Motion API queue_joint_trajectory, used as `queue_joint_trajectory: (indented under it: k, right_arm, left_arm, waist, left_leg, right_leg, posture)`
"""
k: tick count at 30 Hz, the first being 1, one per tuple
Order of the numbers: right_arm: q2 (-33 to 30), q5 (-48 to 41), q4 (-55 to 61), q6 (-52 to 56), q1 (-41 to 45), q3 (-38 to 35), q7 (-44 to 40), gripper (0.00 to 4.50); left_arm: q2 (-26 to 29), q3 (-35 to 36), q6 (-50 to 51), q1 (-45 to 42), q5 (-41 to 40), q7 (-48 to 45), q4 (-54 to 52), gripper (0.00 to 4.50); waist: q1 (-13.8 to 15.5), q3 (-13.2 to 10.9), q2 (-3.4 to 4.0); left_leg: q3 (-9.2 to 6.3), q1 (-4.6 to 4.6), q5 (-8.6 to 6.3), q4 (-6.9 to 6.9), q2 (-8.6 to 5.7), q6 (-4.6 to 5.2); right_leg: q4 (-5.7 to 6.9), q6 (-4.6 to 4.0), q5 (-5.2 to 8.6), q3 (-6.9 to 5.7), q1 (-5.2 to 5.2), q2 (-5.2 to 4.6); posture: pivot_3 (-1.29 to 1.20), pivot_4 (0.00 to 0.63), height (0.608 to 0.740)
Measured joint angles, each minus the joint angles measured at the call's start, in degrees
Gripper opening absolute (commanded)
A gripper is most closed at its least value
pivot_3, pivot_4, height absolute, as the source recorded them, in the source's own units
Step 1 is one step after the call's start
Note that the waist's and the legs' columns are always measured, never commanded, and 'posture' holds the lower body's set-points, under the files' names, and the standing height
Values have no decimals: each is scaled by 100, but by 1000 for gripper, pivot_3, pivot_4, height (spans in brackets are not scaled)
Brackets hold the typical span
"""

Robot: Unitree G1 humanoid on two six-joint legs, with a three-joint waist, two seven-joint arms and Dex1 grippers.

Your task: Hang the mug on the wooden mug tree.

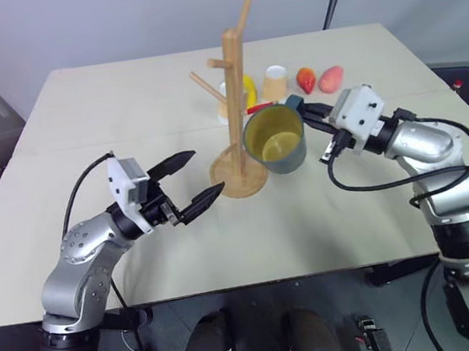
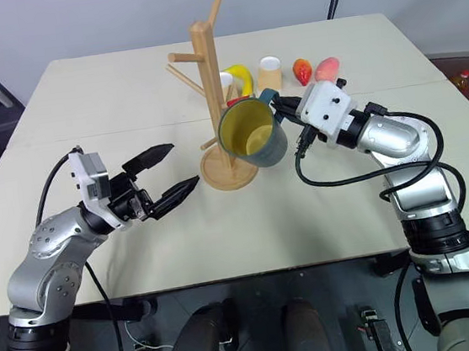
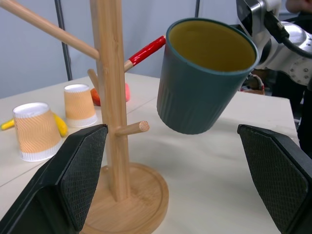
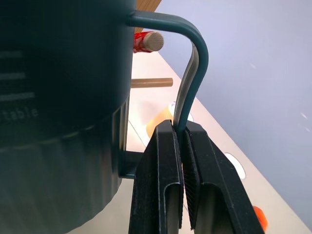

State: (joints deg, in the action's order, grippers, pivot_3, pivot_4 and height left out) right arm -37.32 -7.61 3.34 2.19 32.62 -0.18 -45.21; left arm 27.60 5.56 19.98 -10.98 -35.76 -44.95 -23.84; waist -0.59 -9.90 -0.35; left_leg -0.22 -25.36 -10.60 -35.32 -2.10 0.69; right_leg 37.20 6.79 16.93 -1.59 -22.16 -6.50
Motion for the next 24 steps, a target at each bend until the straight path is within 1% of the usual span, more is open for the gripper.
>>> queue_joint_trajectory:
  k: [6,12,21,24]
  right_arm:
    - [76,6,-275,30,491,246,-235,36]
    - [168,130,-377,310,922,632,-359,36]
    - [262,322,-497,730,1145,897,-417,36]
    - [268,402,-544,741,1170,902,-413,976]
  left_arm:
    - [-1,0,98,-35,-113,54,-71,4500]
    - [18,54,124,-104,-255,151,-158,4500]
    - [45,55,167,-104,-315,175,-179,4500]
    - [45,55,167,-104,-315,175,-179,4500]
  waist:
    - [-6,0,0]
    - [-3,0,0]
    - [-3,0,0]
    - [-3,0,0]
  left_leg:
    - [0,0,0,1,1,-1]
    - [0,0,0,1,0,-1]
    - [0,-1,0,1,0,-1]
    - [0,-1,0,1,0,-1]
  right_leg:
    - [1,0,0,0,-2,0]
    - [1,0,0,0,-3,-1]
    - [1,0,0,0,-4,-2]
    - [1,0,0,0,-4,-2]
  posture:
    - [0,150,740]
    - [0,150,740]
    - [0,150,740]
    - [0,150,740]
